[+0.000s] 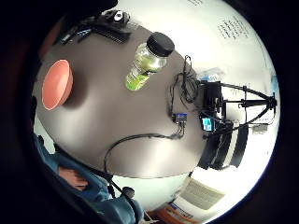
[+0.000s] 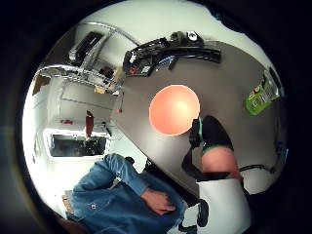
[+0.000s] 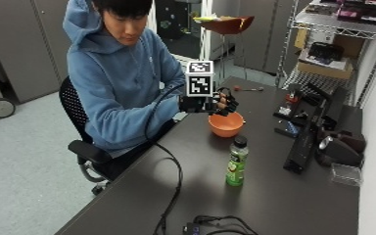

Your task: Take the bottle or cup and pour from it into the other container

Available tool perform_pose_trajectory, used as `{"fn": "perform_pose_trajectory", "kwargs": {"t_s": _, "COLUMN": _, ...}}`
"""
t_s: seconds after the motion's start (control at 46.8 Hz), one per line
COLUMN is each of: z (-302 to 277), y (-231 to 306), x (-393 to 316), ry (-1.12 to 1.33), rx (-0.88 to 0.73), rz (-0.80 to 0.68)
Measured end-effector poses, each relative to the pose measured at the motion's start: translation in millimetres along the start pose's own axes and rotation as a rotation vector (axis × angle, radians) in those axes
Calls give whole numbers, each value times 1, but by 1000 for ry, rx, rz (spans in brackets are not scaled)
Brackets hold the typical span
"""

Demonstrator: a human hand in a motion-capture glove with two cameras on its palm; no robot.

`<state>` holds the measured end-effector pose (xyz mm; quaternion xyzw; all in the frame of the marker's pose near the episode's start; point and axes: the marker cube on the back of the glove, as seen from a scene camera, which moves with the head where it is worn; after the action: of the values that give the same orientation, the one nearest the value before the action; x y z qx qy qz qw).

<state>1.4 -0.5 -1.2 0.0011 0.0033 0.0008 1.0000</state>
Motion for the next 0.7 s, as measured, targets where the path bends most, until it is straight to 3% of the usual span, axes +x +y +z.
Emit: {"fn": "perform_pose_trajectory", "kwargs": {"t_s": 0.705, "z": -10, "y": 14, "x": 23, "ry": 41, "rx": -6, "rz": 24}}
